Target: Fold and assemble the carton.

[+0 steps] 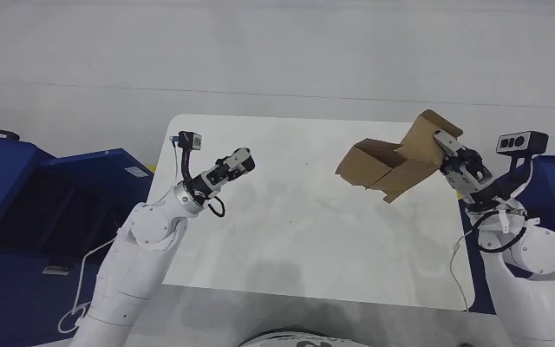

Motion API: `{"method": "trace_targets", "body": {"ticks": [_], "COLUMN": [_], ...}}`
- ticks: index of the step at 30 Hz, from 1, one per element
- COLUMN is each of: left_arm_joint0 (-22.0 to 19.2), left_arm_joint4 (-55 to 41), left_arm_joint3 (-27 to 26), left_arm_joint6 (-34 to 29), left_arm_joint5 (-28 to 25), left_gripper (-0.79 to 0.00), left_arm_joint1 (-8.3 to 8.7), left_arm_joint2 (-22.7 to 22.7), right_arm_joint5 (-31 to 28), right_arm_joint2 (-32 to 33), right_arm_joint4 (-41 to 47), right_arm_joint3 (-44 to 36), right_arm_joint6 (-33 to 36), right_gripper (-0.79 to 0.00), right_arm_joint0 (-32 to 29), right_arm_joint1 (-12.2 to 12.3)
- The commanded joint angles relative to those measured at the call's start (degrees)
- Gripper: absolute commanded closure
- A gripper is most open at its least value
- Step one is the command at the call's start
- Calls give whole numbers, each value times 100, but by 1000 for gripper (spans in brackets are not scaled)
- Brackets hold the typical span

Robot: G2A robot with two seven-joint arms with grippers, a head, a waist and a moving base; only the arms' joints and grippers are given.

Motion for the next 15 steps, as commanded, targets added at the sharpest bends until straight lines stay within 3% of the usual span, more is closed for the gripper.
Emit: {"method": "trace_targets", "body": {"ticks": [1, 7, 12, 15], "left_arm_joint0": [66, 189, 264, 285], "left_arm_joint4": [814, 3593, 5944, 6542], "left_arm_joint3": [-129, -440, -435, -242], "left_arm_joint6": [402, 2002, 3553, 4122], "left_arm_joint5": [-495, -1385, -1435, -1432], "left_gripper": [-785, -785, -785, -785], "left_arm_joint1": [-18, -139, -258, -301], "left_arm_joint2": [32, 277, 560, 763], "right_arm_joint5": [-42, -138, -277, -327], "right_arm_joint2": [-205, -1169, -1797, -2004], "right_arm_joint4": [-338, -1327, -2156, -2505], "right_arm_joint3": [-101, -261, -196, -140], "right_arm_joint6": [-200, -514, -902, -1131], "right_gripper": [0, 0, 0, 0], "right_arm_joint0": [29, 302, 560, 667], "right_arm_joint1": [-27, -134, -231, -277]}}
